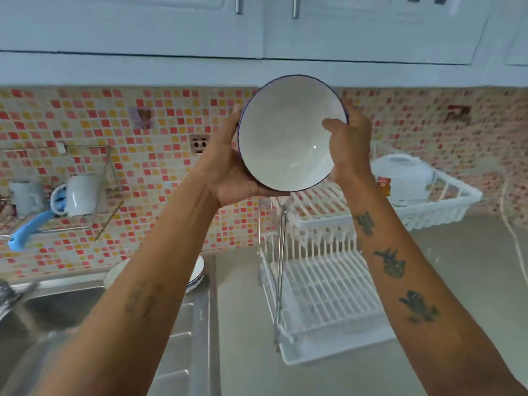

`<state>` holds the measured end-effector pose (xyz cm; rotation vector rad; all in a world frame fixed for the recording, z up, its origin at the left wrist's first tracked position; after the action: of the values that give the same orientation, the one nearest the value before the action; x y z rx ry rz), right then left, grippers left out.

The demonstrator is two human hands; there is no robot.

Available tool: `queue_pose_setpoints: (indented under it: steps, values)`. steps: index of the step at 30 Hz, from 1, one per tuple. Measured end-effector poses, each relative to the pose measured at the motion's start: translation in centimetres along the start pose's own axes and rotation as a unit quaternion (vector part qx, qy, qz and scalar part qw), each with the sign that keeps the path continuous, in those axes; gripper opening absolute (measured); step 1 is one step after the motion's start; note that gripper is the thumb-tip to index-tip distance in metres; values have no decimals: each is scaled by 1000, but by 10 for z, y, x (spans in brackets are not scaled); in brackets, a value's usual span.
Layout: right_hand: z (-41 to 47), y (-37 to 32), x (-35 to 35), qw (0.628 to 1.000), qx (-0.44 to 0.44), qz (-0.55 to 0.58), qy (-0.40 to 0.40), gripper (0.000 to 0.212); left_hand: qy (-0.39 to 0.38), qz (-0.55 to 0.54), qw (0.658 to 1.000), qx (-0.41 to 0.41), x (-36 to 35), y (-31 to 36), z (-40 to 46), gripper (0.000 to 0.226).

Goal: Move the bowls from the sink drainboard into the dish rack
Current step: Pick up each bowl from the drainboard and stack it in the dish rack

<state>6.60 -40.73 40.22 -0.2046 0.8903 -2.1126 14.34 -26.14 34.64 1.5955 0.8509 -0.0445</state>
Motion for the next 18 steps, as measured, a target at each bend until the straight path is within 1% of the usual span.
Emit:
queue_pose_setpoints:
  steps: [3, 5, 6, 7, 8, 10, 11, 14, 16, 18]
  values:
    - [11, 23, 38, 999, -33, 15, 24, 35, 9, 39, 999, 33, -24, -1, 27, 70]
    - [17, 33, 56, 1000, -27, 9, 13, 26, 35, 43, 998, 40, -32, -3, 44, 75]
    - [21, 39, 62, 1000, -27, 14, -4, 22, 55, 44, 997, 36, -34, -4, 52, 75]
    - [23, 43, 65, 999, -34, 19, -30, 25, 78, 50, 995, 26, -35, -4, 58, 68]
    - [25, 48, 66, 997, -51, 20, -58, 31, 100, 62, 993, 13, -39, -6, 61, 57]
    - [30, 61, 71, 989, -98, -23, -110, 41, 139, 103, 985, -7, -42, -9, 69, 34]
    - [32, 71, 73, 981, -123, -59, -135, 45, 164, 137, 977, -19, -41, -10, 73, 31]
    - [33, 95, 76, 950, -193, -143, -199, 59, 246, 234, 938, -65, -37, -9, 85, 43]
    - [31, 109, 75, 933, -219, -168, -231, 62, 282, 263, 916, -107, -37, -9, 89, 46]
    - [27, 122, 74, 921, -235, -178, -255, 67, 304, 310, 887, -156, -37, -10, 95, 51]
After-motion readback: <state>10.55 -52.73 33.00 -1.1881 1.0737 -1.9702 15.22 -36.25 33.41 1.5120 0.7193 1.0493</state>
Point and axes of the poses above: each hand's wrist, its own z-axis towards the middle knuckle, its own x-axis out of the back of the hand, y = z × x, the point moved 7 cm from there along z, towards the middle knuckle, and after that the axes turned 15 degrees about x, right-handed, at the moved point
